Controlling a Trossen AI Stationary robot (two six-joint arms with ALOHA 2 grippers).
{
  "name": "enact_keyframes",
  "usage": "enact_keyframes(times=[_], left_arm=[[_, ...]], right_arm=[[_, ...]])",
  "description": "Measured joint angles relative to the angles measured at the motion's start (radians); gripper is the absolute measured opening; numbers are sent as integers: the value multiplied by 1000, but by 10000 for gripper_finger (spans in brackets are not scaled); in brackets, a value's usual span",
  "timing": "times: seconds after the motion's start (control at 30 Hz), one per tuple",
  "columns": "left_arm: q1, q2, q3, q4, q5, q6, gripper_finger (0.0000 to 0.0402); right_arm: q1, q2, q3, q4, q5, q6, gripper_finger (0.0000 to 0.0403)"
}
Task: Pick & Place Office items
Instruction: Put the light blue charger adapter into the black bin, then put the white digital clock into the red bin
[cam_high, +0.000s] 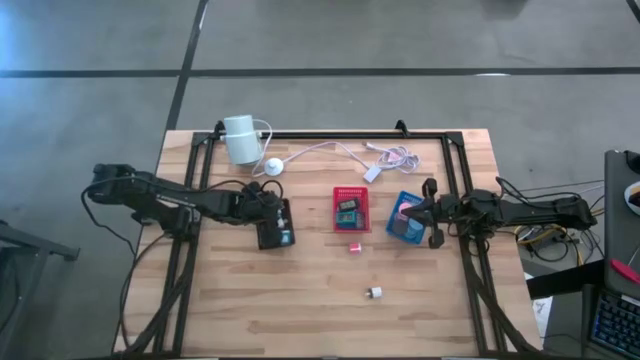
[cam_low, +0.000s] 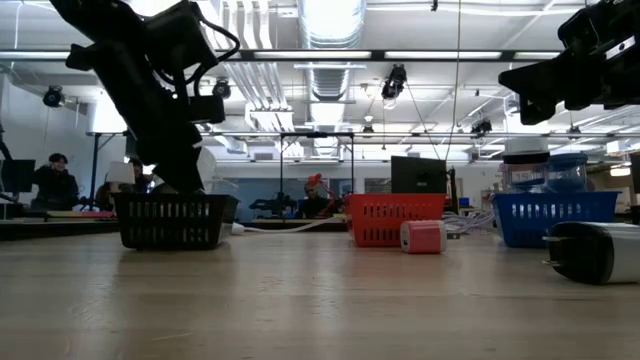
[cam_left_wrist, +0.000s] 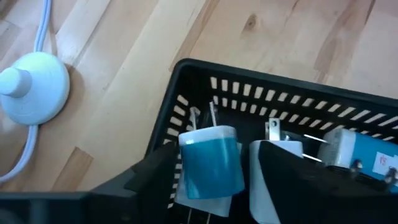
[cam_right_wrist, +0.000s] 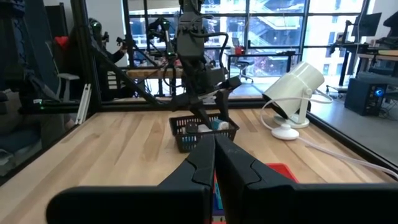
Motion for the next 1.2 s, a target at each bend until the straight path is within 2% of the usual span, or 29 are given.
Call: enact_keyframes(times=[0.17,0.33,0.5,0.67,0.93,0.97,1.2], left_arm=[[-3,-18,19,-2,5,11,266],[-17,-91,55,-1,5,53,263],[-61,-236,47,73,5,115,247],[-131,-404,-37,251,8,203,191],[-150,-599,-245,427,9,216,24],[-150,-616,-274,455,9,219,12],[-149,-699,-481,788,65,271,5]], right_arm=[[0,0,0,0,0,0,8],[0,0,0,0,0,0,8],[0,0,0,0,0,0,8],[0,0,0,1,0,0,8],[0,1,0,2,0,0,8],[0,1,0,2,1,0,8],[0,2,0,3,33,0,8]])
